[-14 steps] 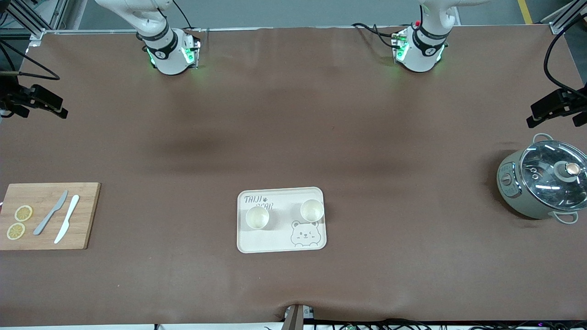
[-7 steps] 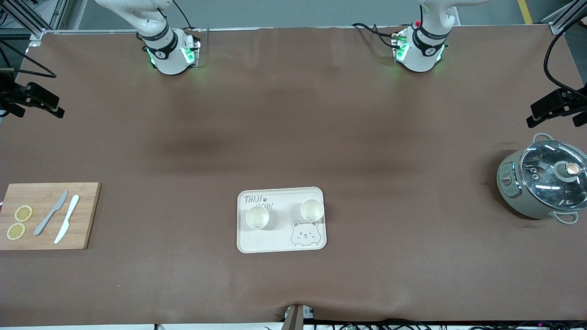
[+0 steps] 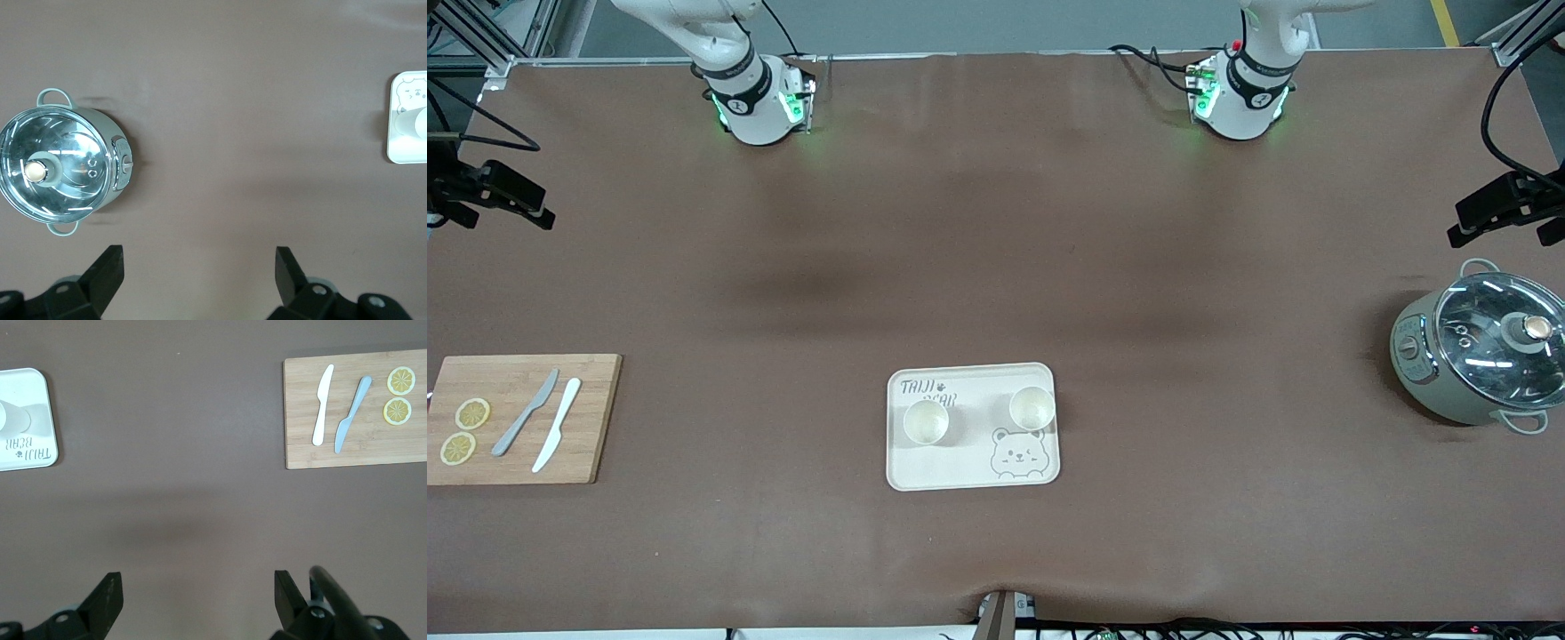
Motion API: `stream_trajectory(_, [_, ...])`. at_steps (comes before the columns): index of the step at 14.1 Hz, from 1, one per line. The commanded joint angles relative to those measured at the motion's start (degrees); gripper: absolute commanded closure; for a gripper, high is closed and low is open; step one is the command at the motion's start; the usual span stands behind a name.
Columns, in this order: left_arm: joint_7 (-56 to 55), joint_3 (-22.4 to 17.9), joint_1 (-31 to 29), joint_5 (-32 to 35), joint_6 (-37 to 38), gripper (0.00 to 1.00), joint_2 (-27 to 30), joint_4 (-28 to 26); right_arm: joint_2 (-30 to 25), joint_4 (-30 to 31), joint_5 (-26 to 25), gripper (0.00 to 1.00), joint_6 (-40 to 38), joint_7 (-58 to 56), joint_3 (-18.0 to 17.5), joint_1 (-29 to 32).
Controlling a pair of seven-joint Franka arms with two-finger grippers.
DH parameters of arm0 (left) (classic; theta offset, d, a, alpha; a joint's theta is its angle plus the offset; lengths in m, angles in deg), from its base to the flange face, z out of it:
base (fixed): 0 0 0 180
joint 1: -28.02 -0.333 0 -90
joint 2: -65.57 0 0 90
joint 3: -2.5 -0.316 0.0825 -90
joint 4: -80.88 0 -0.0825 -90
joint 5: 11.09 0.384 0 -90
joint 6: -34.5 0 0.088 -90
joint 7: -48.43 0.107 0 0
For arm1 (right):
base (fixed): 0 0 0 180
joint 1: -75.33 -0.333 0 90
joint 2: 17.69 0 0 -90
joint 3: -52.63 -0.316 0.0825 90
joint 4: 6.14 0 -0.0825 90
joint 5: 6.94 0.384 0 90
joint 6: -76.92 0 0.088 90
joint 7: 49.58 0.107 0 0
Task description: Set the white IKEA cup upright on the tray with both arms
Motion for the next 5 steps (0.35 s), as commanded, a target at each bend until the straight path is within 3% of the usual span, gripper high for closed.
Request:
stream_trajectory(1, [1.48, 0.53, -0.77, -0.1, 0.28, 0.0, 1.28, -0.98, 1.19, -0.96, -0.02, 0.0, -0.23, -0.3, -0.21, 0.2])
stream_trajectory(5, [1.48, 0.53, -0.77, -0.1, 0.28, 0.0, 1.28, -0.98, 1.28, -0.96, -0.02, 0.0, -0.5, -0.3, -0.12, 0.02])
